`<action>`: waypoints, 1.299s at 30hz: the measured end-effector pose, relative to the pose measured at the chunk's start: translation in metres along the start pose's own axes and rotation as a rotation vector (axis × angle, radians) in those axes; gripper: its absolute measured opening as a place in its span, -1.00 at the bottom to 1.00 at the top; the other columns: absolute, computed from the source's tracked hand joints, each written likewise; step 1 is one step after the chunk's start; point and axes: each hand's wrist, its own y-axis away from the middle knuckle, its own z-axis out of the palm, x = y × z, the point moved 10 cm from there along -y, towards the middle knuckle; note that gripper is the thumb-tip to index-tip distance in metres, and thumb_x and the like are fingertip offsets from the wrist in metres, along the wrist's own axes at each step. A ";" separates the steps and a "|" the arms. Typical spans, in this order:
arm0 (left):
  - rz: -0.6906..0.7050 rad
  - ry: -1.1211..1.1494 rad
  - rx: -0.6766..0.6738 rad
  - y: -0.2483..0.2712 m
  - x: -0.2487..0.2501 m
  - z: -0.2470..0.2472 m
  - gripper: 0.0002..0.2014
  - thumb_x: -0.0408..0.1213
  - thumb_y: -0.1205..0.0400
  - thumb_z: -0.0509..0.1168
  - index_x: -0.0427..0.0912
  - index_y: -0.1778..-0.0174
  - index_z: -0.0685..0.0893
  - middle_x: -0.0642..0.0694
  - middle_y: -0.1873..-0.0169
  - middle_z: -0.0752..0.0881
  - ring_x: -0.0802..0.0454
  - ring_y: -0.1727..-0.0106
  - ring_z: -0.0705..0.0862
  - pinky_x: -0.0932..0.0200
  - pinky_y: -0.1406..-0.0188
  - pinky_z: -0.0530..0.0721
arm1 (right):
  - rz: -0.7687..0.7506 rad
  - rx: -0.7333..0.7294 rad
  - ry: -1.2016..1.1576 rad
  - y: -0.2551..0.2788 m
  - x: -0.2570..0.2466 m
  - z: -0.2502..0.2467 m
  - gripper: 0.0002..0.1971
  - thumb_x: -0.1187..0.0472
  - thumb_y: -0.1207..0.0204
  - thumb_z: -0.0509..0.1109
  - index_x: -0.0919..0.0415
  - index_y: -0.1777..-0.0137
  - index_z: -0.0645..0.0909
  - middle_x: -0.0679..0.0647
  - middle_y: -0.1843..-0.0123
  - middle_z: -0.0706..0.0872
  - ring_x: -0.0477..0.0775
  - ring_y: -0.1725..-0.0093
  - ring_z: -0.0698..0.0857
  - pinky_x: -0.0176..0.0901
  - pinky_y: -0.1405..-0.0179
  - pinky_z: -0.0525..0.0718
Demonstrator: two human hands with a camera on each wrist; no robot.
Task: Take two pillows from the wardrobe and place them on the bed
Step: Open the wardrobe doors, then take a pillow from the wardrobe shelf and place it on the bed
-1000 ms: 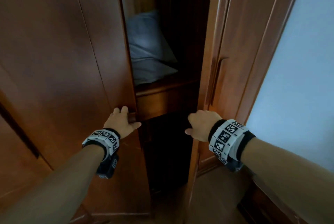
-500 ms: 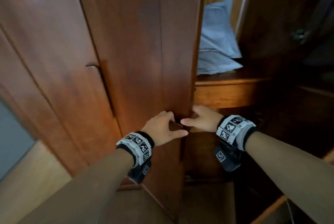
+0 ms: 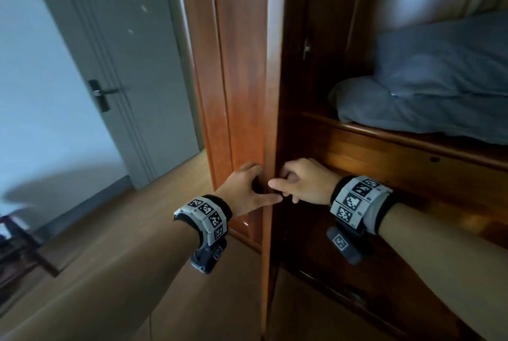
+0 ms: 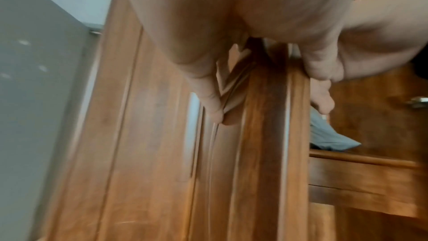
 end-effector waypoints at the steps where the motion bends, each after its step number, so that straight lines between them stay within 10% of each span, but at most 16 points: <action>1: -0.043 -0.029 0.015 0.006 -0.009 -0.007 -0.41 0.32 -0.37 0.37 -0.02 -0.18 0.63 0.03 -0.11 0.61 0.01 -0.09 0.63 -0.06 -0.13 0.68 | -0.026 -0.011 -0.050 -0.005 -0.006 0.006 -0.53 -0.28 -0.43 0.32 0.10 -0.09 0.64 0.04 0.28 0.85 -0.01 0.39 0.83 0.03 0.26 0.81; 10: -0.456 -0.303 -0.020 0.060 -0.037 -0.019 -0.24 0.07 -0.57 0.37 -0.04 -0.61 0.17 -0.17 -0.37 0.57 -0.19 -0.26 0.68 -0.10 -0.16 0.72 | -0.127 -0.109 -0.126 -0.019 -0.016 0.036 -0.40 -0.17 -0.56 0.27 0.02 -0.56 0.33 0.02 0.08 0.83 0.09 0.28 0.85 -0.05 0.32 0.83; 16: -0.340 -0.665 -0.156 0.019 0.019 -0.011 -0.60 0.16 -0.68 0.14 -0.11 0.05 0.67 -0.02 0.25 0.71 -0.01 0.21 0.74 -0.01 0.11 0.78 | -0.050 -0.052 -0.177 -0.011 0.040 0.002 -0.37 -0.19 -0.58 0.22 0.08 -0.58 0.31 0.02 0.07 0.83 0.09 0.29 0.85 -0.10 0.34 0.81; 25: -0.114 -0.538 -0.164 -0.146 0.113 0.050 -0.59 0.15 -0.63 0.17 -0.12 0.08 0.73 -0.16 0.02 0.77 -0.23 -0.05 0.74 -0.10 -0.08 0.72 | 0.215 0.278 -0.150 0.049 0.202 -0.137 -0.42 -0.29 -0.43 0.27 -0.01 -0.38 0.46 0.03 0.12 0.82 0.03 0.29 0.82 0.02 0.14 0.79; 39: 0.273 -0.205 -0.059 -0.495 0.288 0.154 -0.49 0.14 -0.59 0.24 -0.13 -0.33 0.57 -0.27 -0.28 0.69 -0.30 -0.27 0.66 -0.12 -0.26 0.62 | 0.593 0.738 -0.015 0.057 0.429 -0.378 -0.24 -0.20 -0.45 0.43 0.04 -0.59 0.28 0.08 -0.55 0.48 0.13 -0.47 0.52 -0.10 -0.31 0.52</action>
